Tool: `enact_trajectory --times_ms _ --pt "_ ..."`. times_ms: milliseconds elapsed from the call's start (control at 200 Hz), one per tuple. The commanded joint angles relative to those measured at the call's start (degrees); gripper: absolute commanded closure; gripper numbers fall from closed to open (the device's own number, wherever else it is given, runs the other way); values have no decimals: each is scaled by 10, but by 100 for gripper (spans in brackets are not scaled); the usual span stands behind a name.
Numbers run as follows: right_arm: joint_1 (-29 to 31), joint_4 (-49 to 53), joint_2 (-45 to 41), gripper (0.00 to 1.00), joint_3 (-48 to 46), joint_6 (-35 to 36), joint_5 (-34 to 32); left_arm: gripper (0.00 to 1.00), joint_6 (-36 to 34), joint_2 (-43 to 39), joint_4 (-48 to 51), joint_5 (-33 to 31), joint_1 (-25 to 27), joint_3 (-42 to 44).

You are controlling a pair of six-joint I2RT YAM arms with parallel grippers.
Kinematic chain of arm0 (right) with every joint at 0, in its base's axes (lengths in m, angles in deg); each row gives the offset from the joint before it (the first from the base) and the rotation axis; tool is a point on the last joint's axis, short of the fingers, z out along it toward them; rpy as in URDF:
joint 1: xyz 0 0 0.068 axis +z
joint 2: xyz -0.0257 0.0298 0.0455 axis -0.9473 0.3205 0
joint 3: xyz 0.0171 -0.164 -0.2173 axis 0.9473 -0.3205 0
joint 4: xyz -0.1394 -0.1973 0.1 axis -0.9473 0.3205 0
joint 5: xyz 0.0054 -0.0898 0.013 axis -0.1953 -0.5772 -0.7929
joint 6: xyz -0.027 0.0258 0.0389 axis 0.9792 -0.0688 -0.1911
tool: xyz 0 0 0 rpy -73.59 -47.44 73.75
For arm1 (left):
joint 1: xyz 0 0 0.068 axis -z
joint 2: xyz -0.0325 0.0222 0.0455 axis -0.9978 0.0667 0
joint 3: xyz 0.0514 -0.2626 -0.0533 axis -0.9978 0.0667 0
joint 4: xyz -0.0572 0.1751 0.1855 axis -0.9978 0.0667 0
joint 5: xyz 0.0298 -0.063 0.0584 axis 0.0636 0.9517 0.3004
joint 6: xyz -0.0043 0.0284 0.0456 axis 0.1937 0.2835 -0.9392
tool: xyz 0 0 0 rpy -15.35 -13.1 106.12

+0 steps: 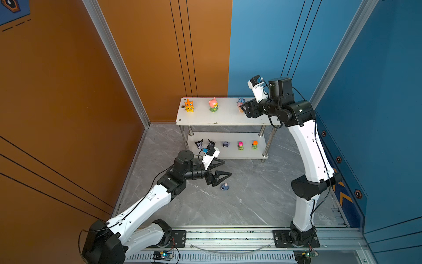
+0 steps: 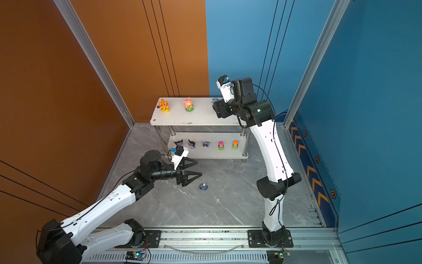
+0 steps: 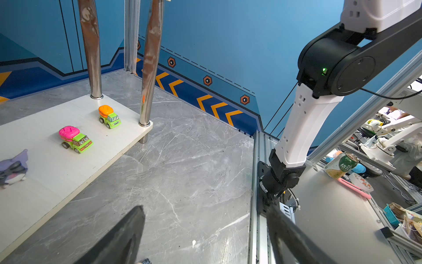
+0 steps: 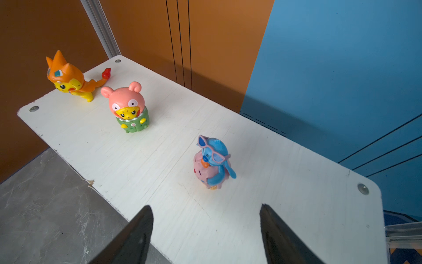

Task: Place and organize the plastic toys onto the shelf
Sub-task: 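Withdraw the right gripper from the shelf toward the blue donkey toy on the floor, then grasp the blue donkey toy from the floor with the left gripper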

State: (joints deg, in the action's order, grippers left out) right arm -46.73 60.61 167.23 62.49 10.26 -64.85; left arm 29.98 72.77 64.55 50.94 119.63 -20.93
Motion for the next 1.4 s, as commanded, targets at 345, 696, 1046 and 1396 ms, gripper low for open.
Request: enact_trajectory --times_ms 345,696,1046,1396 --pt "-11 -39 -133 31 -171 -21 -41 15 -22 -23 17 -17 8 -4" --pt "-3 -69 -497 33 -557 -77 -75 15 -84 -10 156 -142 71 -41" --pt "110 -25 -556 34 -789 -136 15 16 -5 -87 150 -238 84 59" --pt "125 -137 -512 35 -900 -163 -3 42 9 -7 172 -252 84 82"
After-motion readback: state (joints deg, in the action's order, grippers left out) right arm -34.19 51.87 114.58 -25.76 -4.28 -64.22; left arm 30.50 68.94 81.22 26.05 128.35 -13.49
